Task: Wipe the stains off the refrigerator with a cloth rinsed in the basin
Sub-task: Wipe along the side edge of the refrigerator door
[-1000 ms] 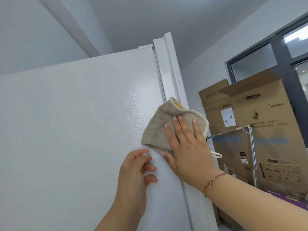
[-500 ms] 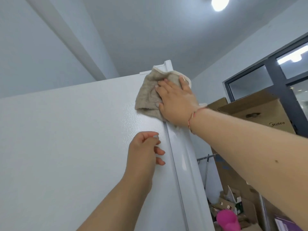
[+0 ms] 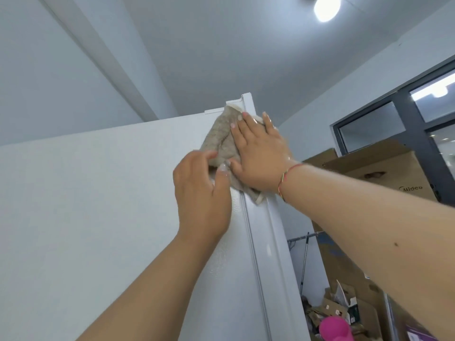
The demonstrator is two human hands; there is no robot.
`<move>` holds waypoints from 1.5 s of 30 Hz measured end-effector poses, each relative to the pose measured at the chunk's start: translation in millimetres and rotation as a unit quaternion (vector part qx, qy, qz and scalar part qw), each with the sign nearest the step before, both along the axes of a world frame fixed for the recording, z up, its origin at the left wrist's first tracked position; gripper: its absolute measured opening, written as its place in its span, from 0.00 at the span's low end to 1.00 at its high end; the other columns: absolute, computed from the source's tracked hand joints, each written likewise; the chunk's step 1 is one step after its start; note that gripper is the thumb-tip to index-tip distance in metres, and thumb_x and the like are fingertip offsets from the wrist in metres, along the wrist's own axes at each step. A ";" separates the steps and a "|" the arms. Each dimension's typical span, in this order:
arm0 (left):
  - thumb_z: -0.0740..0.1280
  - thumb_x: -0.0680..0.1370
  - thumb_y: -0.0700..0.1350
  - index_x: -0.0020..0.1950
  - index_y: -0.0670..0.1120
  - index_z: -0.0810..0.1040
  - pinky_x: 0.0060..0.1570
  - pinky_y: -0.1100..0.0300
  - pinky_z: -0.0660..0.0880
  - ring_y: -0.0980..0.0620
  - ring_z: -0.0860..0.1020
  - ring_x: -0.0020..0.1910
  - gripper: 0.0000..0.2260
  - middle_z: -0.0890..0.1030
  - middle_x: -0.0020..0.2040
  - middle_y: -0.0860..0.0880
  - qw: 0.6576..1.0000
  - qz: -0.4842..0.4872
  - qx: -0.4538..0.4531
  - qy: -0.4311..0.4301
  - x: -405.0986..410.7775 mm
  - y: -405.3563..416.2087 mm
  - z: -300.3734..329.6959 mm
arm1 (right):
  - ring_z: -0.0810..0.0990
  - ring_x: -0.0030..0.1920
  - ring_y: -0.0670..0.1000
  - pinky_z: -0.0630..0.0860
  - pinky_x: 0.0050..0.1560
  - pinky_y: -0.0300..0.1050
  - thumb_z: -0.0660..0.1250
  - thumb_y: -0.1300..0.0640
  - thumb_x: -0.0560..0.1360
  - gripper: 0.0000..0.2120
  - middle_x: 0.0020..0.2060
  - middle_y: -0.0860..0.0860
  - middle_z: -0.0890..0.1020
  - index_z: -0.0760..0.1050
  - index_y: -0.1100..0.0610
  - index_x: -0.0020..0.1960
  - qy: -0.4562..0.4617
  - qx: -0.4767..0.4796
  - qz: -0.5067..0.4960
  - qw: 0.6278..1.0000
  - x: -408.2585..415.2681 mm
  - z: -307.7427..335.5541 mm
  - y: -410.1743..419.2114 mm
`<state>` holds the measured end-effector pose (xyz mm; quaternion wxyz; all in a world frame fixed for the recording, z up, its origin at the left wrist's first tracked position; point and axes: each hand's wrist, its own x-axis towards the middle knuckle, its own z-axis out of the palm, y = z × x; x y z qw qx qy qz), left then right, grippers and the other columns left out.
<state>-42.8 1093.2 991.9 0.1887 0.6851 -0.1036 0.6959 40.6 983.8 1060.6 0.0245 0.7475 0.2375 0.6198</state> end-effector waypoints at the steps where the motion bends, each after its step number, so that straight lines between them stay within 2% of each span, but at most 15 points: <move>1: 0.52 0.78 0.54 0.68 0.50 0.71 0.74 0.54 0.53 0.56 0.62 0.70 0.21 0.69 0.67 0.57 0.997 0.031 0.065 0.009 2.1 2.3 0.6 | 0.41 0.77 0.55 0.39 0.74 0.60 0.36 0.40 0.75 0.37 0.77 0.58 0.49 0.43 0.62 0.77 0.006 0.005 0.008 1.000 0.2 -11.4 1.4; 3: 0.42 0.77 0.61 0.77 0.54 0.59 0.75 0.57 0.38 0.62 0.49 0.76 0.29 0.58 0.75 0.60 0.985 0.071 0.141 0.073 8.2 5.0 1.1 | 0.40 0.77 0.56 0.39 0.74 0.61 0.31 0.42 0.71 0.40 0.77 0.58 0.49 0.43 0.62 0.77 0.011 0.006 0.022 1.000 3.0 -31.5 4.1; 5: 0.36 0.74 0.65 0.78 0.58 0.49 0.74 0.55 0.33 0.65 0.43 0.76 0.32 0.52 0.78 0.60 0.972 0.081 0.160 0.152 15.9 8.1 -2.3 | 0.44 0.77 0.57 0.40 0.74 0.61 0.35 0.44 0.73 0.38 0.76 0.59 0.53 0.48 0.63 0.77 0.001 0.015 0.050 0.999 7.8 -48.4 5.8; 7: 0.33 0.72 0.67 0.78 0.58 0.47 0.73 0.55 0.31 0.69 0.41 0.74 0.35 0.51 0.78 0.60 0.968 0.057 0.136 0.205 18.7 8.5 -9.5 | 0.50 0.77 0.58 0.45 0.73 0.61 0.39 0.45 0.75 0.35 0.75 0.59 0.60 0.56 0.64 0.75 -0.005 0.032 0.093 0.995 10.6 -62.9 6.7; 10: 0.32 0.72 0.68 0.78 0.58 0.45 0.72 0.58 0.29 0.74 0.38 0.71 0.36 0.49 0.78 0.62 0.965 0.044 0.121 0.227 17.0 10.3 -25.4 | 0.57 0.75 0.58 0.54 0.72 0.63 0.43 0.45 0.77 0.33 0.71 0.61 0.66 0.63 0.65 0.72 -0.009 0.047 0.133 0.990 11.2 -82.4 7.3; 13: 0.33 0.73 0.68 0.77 0.56 0.42 0.73 0.56 0.30 0.71 0.38 0.73 0.34 0.45 0.76 0.63 0.962 0.053 0.138 0.228 15.0 11.2 -45.5 | 0.58 0.75 0.59 0.54 0.70 0.63 0.45 0.44 0.76 0.33 0.71 0.62 0.67 0.63 0.66 0.72 -0.018 0.047 0.132 0.990 11.6 -102.8 7.6; 17: 0.34 0.75 0.68 0.78 0.53 0.40 0.74 0.53 0.31 0.69 0.39 0.74 0.35 0.44 0.77 0.62 0.960 0.051 0.152 0.229 13.9 10.9 -71.9 | 0.53 0.76 0.59 0.52 0.72 0.64 0.48 0.41 0.75 0.36 0.73 0.62 0.63 0.60 0.65 0.74 -0.009 0.033 0.103 0.994 14.4 -131.0 8.6; 22: 0.30 0.74 0.68 0.77 0.55 0.37 0.73 0.53 0.30 0.66 0.36 0.74 0.33 0.41 0.78 0.61 0.950 0.082 0.175 0.244 12.8 13.0 -108.5 | 0.50 0.76 0.59 0.53 0.72 0.65 0.45 0.39 0.77 0.36 0.74 0.61 0.60 0.57 0.64 0.75 0.018 0.014 0.092 0.996 12.6 -166.4 4.8; 26: 0.31 0.77 0.67 0.78 0.54 0.42 0.74 0.49 0.36 0.61 0.40 0.77 0.32 0.45 0.79 0.59 0.948 0.078 0.196 0.239 14.0 15.0 -137.9 | 0.48 0.77 0.59 0.54 0.71 0.65 0.35 0.41 0.78 0.36 0.75 0.61 0.58 0.55 0.64 0.75 0.035 0.016 0.113 0.993 12.4 -197.2 2.2; 29: 0.38 0.81 0.62 0.79 0.47 0.52 0.73 0.47 0.46 0.54 0.49 0.78 0.31 0.52 0.79 0.53 0.947 0.074 0.221 0.221 18.4 18.4 -161.0 | 0.47 0.77 0.59 0.53 0.71 0.66 0.40 0.41 0.79 0.34 0.76 0.61 0.53 0.51 0.63 0.76 0.034 0.000 0.110 0.993 12.7 -220.7 1.2; 32: 0.42 0.82 0.61 0.78 0.43 0.53 0.72 0.46 0.52 0.52 0.54 0.78 0.31 0.56 0.79 0.50 0.949 0.074 0.226 0.206 21.6 20.6 -184.3 | 0.48 0.77 0.59 0.53 0.71 0.65 0.47 0.39 0.78 0.35 0.76 0.60 0.54 0.54 0.63 0.76 0.048 0.000 0.104 0.993 12.1 -244.9 0.9; 35: 0.43 0.82 0.61 0.78 0.41 0.54 0.71 0.46 0.54 0.52 0.57 0.77 0.32 0.58 0.78 0.49 0.951 0.074 0.221 0.204 21.9 20.9 -207.5 | 0.48 0.77 0.59 0.53 0.71 0.66 0.42 0.40 0.79 0.35 0.76 0.60 0.55 0.56 0.64 0.75 0.067 -0.002 0.101 0.993 10.6 -271.3 0.8; 39: 0.43 0.81 0.62 0.77 0.40 0.57 0.71 0.45 0.55 0.52 0.59 0.76 0.32 0.61 0.77 0.49 0.945 0.079 0.227 0.220 18.9 22.0 -240.0 | 0.48 0.77 0.59 0.53 0.71 0.66 0.47 0.40 0.78 0.35 0.75 0.60 0.54 0.53 0.64 0.75 0.079 -0.014 0.095 0.992 7.5 -309.3 0.4; 42: 0.43 0.81 0.62 0.76 0.40 0.59 0.71 0.47 0.56 0.53 0.61 0.76 0.33 0.65 0.76 0.49 0.940 0.096 0.232 0.232 18.1 22.7 -264.4 | 0.49 0.76 0.60 0.53 0.70 0.67 0.42 0.41 0.79 0.34 0.75 0.60 0.54 0.50 0.64 0.76 0.081 -0.021 0.084 0.993 7.3 -337.1 -1.1; 45: 0.44 0.81 0.62 0.74 0.39 0.62 0.71 0.47 0.59 0.53 0.63 0.74 0.33 0.68 0.74 0.48 0.935 0.100 0.240 0.242 17.6 23.1 -289.7 | 0.49 0.76 0.60 0.53 0.70 0.67 0.48 0.40 0.78 0.36 0.75 0.61 0.55 0.48 0.64 0.76 0.089 -0.034 0.073 0.993 8.5 -366.5 -1.9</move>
